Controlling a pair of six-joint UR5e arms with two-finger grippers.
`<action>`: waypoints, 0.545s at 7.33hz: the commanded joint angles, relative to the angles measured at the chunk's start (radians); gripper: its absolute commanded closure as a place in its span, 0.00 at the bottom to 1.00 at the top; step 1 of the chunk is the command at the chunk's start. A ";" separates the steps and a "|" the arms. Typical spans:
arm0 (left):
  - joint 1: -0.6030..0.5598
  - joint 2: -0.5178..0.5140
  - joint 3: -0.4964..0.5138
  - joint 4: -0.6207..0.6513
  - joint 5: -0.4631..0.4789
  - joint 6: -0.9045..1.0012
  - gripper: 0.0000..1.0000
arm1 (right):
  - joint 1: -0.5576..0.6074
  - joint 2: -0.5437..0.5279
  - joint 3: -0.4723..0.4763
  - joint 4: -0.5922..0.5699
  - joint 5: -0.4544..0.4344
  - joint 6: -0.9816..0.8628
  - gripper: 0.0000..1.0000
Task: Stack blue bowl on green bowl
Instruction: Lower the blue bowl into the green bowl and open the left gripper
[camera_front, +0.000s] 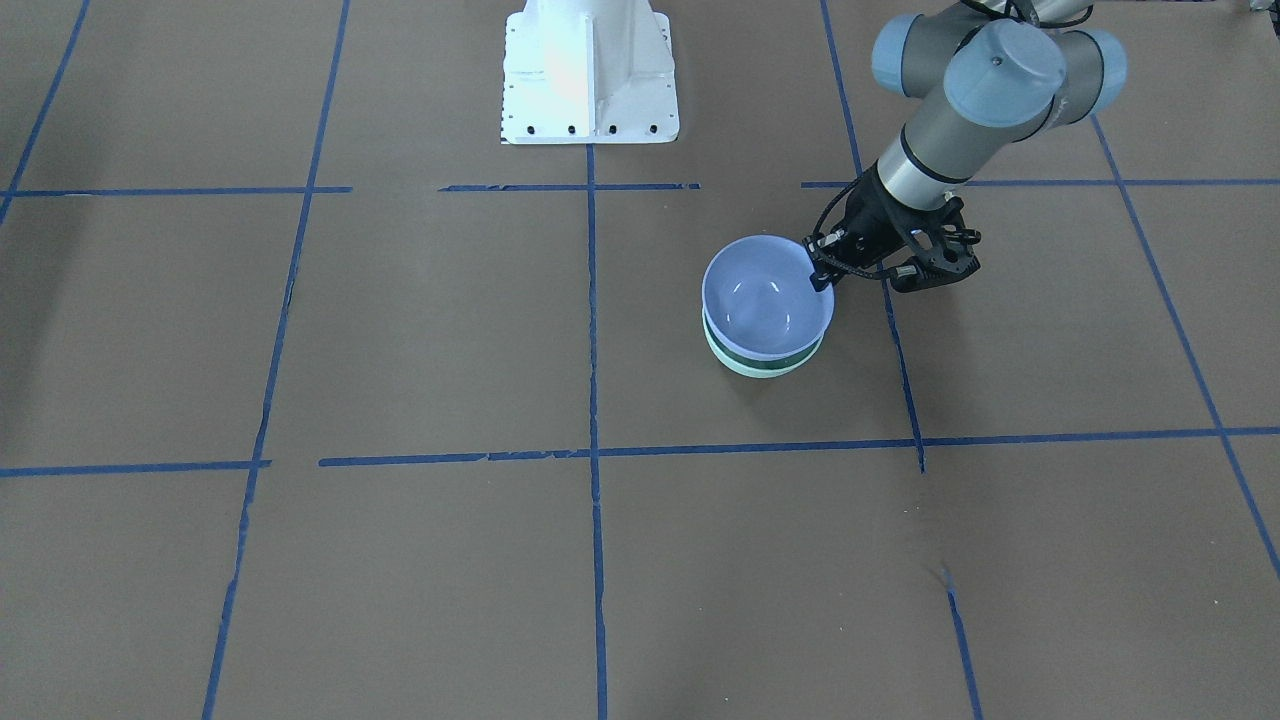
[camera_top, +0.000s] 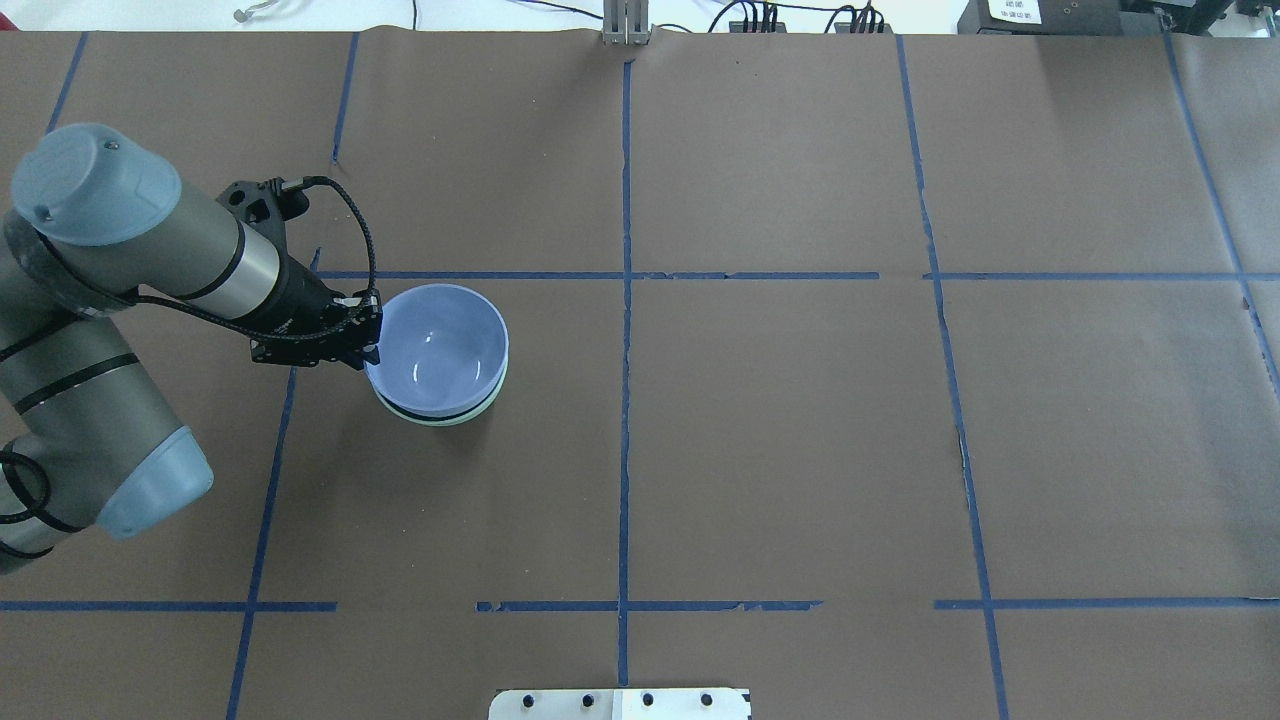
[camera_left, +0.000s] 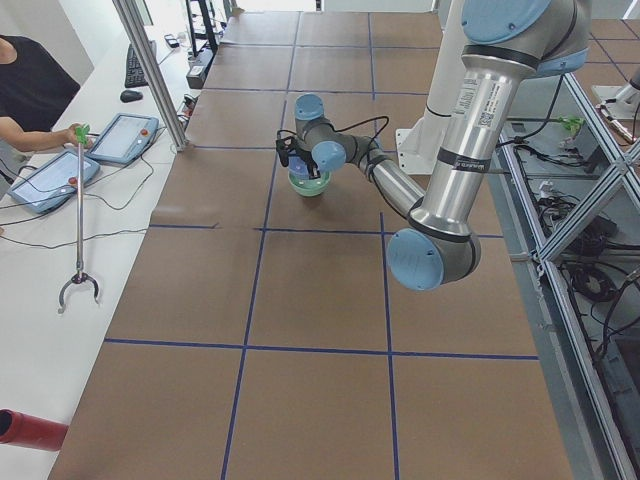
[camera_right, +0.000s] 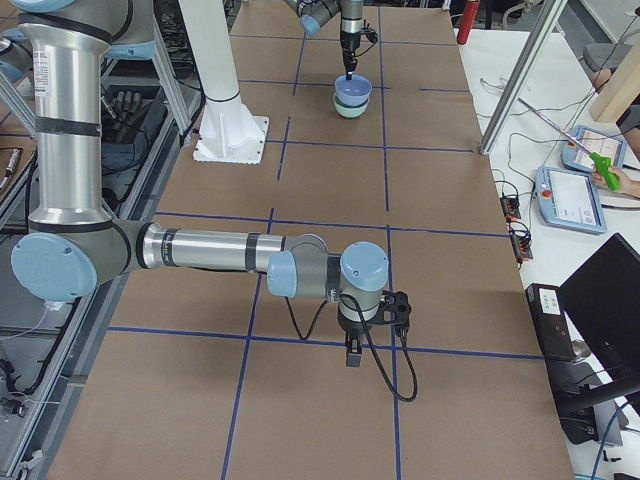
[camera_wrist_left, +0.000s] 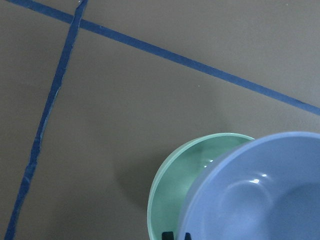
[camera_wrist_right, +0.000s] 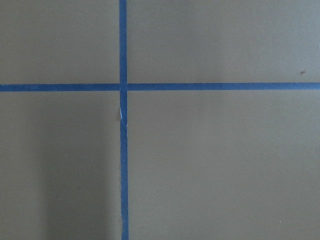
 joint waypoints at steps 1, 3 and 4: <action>0.005 -0.013 0.026 -0.033 -0.003 0.006 0.00 | 0.000 0.000 0.000 -0.002 0.000 0.000 0.00; -0.009 -0.002 -0.030 -0.021 -0.012 0.047 0.00 | 0.000 0.000 0.000 -0.002 0.001 0.000 0.00; -0.041 0.011 -0.066 -0.018 -0.012 0.094 0.00 | 0.000 0.000 0.000 0.000 0.000 0.000 0.00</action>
